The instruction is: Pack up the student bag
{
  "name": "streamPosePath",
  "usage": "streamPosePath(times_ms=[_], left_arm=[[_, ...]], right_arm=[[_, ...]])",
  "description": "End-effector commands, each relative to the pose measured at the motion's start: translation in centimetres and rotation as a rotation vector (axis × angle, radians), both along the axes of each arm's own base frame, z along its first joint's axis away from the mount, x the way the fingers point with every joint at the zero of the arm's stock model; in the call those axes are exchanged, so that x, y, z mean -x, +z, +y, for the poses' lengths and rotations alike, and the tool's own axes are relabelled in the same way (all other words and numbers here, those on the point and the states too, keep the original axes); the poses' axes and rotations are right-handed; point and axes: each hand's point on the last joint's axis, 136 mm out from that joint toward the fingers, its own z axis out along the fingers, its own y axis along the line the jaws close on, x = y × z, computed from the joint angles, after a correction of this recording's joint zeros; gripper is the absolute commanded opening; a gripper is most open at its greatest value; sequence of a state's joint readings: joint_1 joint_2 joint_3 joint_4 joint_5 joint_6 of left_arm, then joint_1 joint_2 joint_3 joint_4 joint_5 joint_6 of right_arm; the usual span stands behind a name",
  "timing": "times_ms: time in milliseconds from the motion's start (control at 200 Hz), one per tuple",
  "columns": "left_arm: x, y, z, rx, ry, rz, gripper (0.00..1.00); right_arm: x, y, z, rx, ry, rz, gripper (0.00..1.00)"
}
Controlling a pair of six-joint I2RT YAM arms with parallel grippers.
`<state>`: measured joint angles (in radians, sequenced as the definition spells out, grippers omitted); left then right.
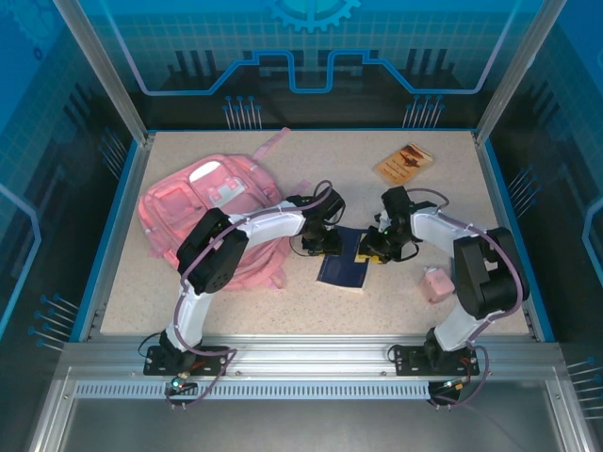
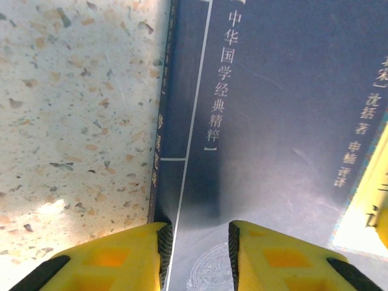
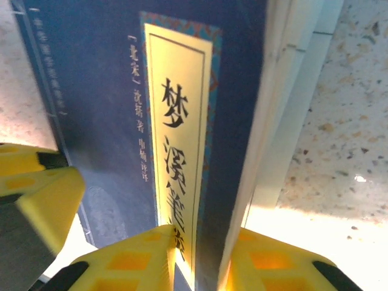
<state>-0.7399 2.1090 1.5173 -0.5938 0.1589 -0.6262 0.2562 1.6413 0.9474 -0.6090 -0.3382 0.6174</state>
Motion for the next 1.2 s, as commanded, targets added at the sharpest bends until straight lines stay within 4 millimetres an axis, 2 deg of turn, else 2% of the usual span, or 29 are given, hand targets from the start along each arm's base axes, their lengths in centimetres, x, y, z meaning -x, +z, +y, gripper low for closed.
streamPosePath(times_ms=[0, 115, 220, 280, 360, 445, 490, 605, 760, 805, 965, 1056, 1141, 1196], left_arm=[[3.6, -5.4, 1.6, -0.143, -0.051, 0.12, 0.34], [3.1, -4.1, 1.4, -0.133, -0.059, 0.092, 0.34], [2.3, -1.7, 0.8, -0.094, -0.068, 0.047, 0.38], [1.8, 0.2, 0.5, -0.059, -0.07, 0.012, 0.43], [0.9, 3.2, 0.4, 0.007, -0.057, -0.032, 0.56], [-0.1, 6.2, 1.0, 0.087, -0.025, -0.075, 0.7], [-0.5, 7.9, 1.4, 0.135, -0.008, -0.097, 0.75], [-1.1, 10.6, 2.7, 0.265, 0.034, -0.119, 0.84], [-1.3, 12.3, 4.1, 0.424, 0.069, -0.121, 0.92], [-1.2, 12.6, 4.1, 0.469, 0.069, -0.116, 0.98], [-1.0, 13.8, 3.1, 0.606, 0.041, -0.088, 0.98], [-1.0, 14.3, 2.5, 0.653, 0.025, -0.073, 0.94], [-1.1, 15.3, 2.3, 0.694, 0.017, -0.084, 0.83], [-1.3, 16.1, 2.4, 0.717, 0.019, -0.101, 0.67]], right_arm=[[-0.4, 2.2, 1.0, -0.033, 0.028, -0.046, 0.22], [-0.4, 2.7, 0.9, -0.031, 0.019, -0.058, 0.16], [-0.7, 3.3, 0.9, -0.031, 0.014, -0.081, 0.1], [-0.8, 3.8, 0.9, -0.037, 0.017, -0.1, 0.09], [-1.1, 5.0, 1.2, -0.073, 0.027, -0.137, 0.08], [-1.6, 6.8, 1.8, -0.151, 0.05, -0.191, 0.08], [-1.8, 7.9, 2.3, -0.212, 0.068, -0.218, 0.08], [-2.2, 10.6, 3.2, -0.362, 0.101, -0.272, 0.08], [-2.1, 14.4, 4.2, -0.524, 0.169, -0.344, 0.08], [-2.0, 15.4, 4.6, -0.568, 0.193, -0.362, 0.08], [-1.6, 17.5, 5.4, -0.674, 0.245, -0.391, 0.09], [-1.5, 17.9, 5.6, -0.697, 0.251, -0.392, 0.1], [-1.6, 17.5, 5.4, -0.684, 0.239, -0.385, 0.11], [-1.8, 17.1, 5.0, -0.66, 0.222, -0.378, 0.13]])
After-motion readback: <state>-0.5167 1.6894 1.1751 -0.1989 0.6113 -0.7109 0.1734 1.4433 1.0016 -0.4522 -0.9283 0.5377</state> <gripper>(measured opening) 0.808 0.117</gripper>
